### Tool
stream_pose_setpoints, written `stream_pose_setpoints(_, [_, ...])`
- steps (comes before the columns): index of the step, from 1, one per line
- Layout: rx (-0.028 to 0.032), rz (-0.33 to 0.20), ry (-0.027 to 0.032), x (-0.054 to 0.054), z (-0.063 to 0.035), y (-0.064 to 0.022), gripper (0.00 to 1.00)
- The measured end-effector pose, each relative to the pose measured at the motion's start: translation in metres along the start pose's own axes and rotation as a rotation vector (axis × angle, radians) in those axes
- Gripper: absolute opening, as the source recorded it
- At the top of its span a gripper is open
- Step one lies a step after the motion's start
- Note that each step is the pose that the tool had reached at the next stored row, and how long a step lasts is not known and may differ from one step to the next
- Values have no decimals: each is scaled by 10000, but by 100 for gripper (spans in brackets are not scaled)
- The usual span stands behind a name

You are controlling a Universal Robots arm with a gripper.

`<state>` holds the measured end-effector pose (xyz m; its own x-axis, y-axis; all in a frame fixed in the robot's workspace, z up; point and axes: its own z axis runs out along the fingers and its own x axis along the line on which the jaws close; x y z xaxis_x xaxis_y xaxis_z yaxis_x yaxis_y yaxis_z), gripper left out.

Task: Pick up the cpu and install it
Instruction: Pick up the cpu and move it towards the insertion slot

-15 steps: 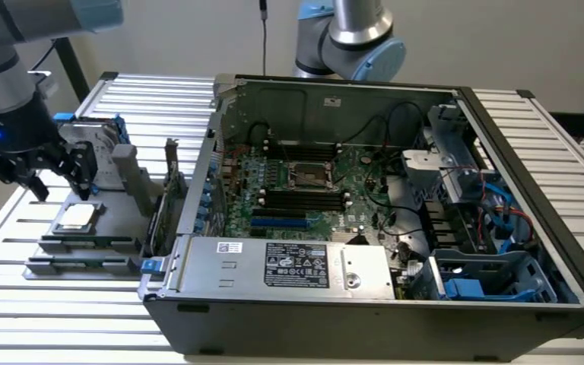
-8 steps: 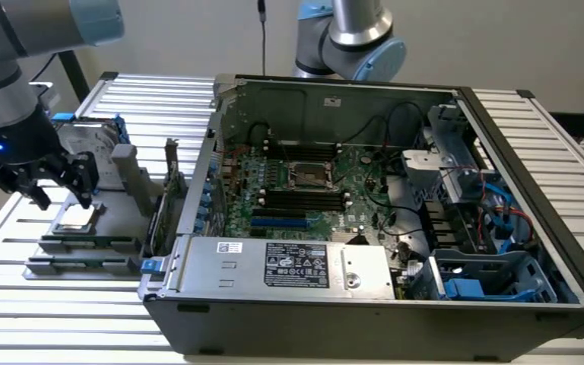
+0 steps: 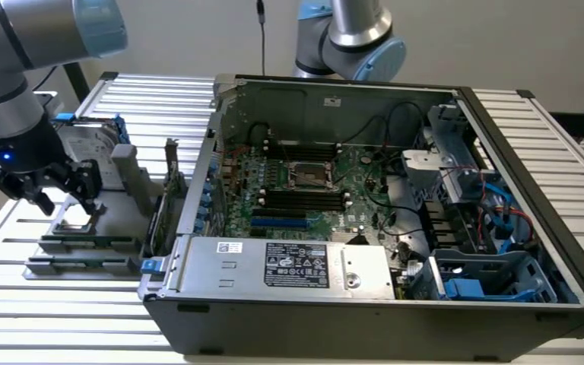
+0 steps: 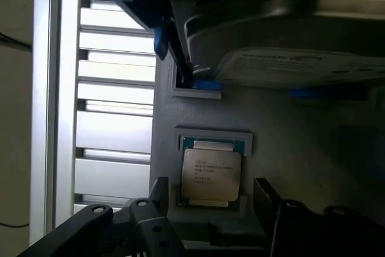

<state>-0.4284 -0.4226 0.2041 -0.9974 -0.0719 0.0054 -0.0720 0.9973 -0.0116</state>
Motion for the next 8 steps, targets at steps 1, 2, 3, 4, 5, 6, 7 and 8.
stream_pose_setpoints(1, [-11,0,0,0,18,0,67])
stream_pose_setpoints(2, [-26,0,-2,0,36,0,67])
stream_pose_setpoints(3, [-41,0,-4,0,51,1,67])
stream_pose_setpoints(4, [-56,0,-4,0,63,1,67])
stream_pose_setpoints(5, [-70,0,-5,0,72,1,67])
stream_pose_setpoints(6, [-87,0,-7,0,77,1,67])
stream_pose_setpoints(7, [-100,2,-7,0,81,1,67])
stream_pose_setpoints(8, [-110,4,-7,0,83,1,67])
